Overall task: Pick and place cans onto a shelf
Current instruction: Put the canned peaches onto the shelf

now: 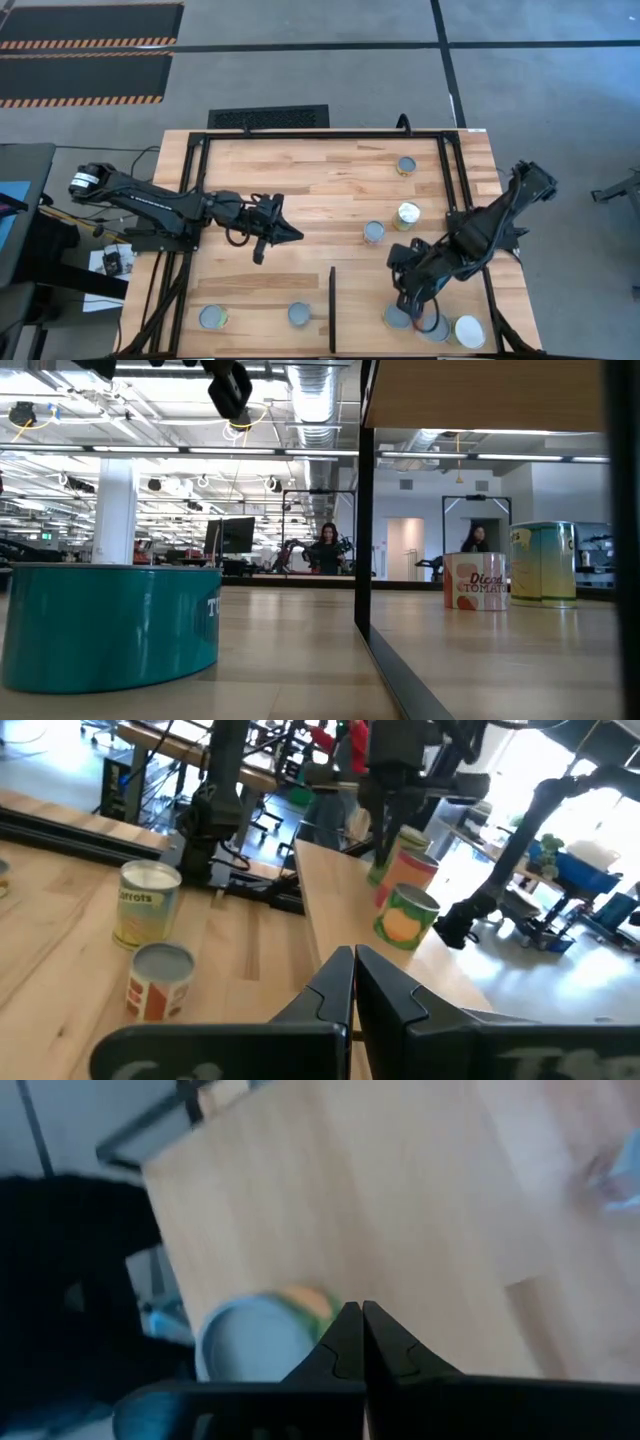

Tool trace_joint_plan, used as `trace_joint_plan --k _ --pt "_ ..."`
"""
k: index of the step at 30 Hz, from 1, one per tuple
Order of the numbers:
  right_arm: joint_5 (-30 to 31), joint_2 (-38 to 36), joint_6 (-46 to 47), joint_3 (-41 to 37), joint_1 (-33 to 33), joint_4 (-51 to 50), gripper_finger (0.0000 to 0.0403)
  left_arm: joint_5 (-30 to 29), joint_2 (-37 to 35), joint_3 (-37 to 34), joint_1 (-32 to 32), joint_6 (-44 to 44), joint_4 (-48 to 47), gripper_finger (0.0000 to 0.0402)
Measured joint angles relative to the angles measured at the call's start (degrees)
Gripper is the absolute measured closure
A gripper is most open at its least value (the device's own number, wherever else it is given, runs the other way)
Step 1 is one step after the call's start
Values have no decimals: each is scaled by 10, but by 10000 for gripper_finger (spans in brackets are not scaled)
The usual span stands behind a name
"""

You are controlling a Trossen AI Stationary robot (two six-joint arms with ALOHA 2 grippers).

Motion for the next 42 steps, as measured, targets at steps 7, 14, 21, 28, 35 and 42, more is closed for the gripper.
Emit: trace_joint_plan --k 7,14,21,28,35,42 --pt "-31 30 0 0 7 13 398 -4 0 0 0 8 -3 402" --pt "-37 29 4 0 3 16 398 -4 0 0 0 9 -15 401" --pt "-37 29 4 0 3 14 398 -4 0 0 0 10 -16 401" --pt "-60 47 -10 0 3 13 398 -4 0 0 0 13 -28 401" --pt "-108 70 -26 0 4 15 398 -4 0 0 0 14 -36 401" --pt "-117 61 -27 0 9 61 398 -4 0 0 0 13 -36 401"
